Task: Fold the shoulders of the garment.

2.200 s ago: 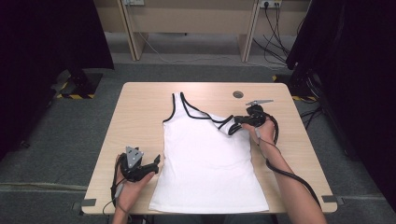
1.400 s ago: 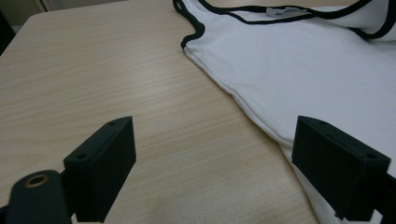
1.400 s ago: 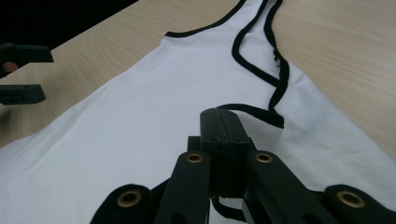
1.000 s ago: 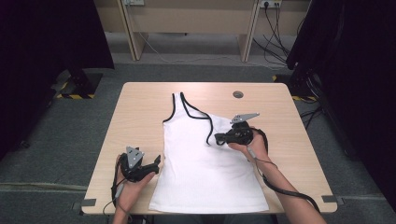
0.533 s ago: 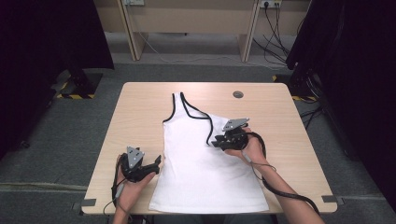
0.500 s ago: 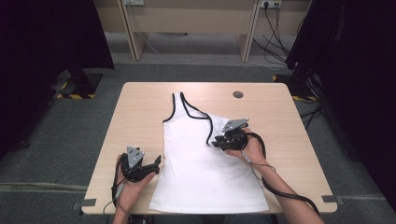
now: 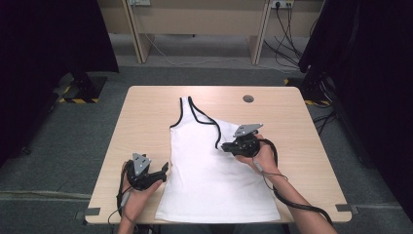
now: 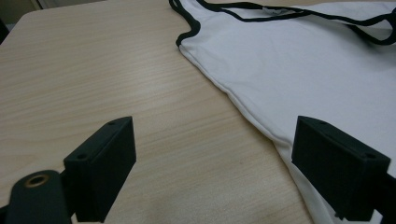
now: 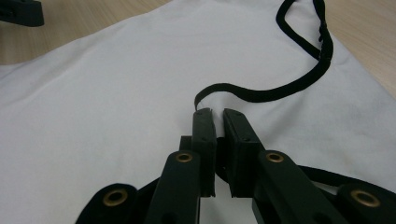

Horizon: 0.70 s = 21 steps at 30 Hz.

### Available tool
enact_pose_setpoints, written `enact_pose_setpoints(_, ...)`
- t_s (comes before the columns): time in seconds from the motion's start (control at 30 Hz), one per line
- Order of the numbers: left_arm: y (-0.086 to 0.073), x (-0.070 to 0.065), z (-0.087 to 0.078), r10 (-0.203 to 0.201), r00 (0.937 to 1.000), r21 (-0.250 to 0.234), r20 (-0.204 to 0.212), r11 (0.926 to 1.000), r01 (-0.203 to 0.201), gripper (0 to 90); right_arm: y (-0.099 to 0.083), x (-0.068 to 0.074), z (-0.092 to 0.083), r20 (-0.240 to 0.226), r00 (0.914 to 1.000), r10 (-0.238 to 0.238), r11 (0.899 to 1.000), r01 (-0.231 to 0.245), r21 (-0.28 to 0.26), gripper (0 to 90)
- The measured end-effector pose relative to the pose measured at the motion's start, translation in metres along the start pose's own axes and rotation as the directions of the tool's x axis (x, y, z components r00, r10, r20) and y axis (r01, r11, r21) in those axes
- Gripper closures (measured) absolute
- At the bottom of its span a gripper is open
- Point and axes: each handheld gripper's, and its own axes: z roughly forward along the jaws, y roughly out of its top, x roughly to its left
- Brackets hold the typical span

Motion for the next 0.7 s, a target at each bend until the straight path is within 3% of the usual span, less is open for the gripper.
enact_pose_setpoints(0.57, 0.000, -0.001, 0.000, 0.001, 1.0000, 0.002, 0.000, 1.0000, -0.001, 13.5, -0.013, 0.006, 0.015, -0.074, 0.9970, 0.023, 0.998, -0.018, 0.057, 82.8)
enact_pose_setpoints(0.7, 0.000, -0.001, 0.000, 0.001, 1.0000, 0.001, 0.000, 1.0000, -0.001, 13.5, -0.016, 0.006, 0.017, -0.090, 0.9954, 0.032, 0.997, -0.026, 0.072, 78.4)
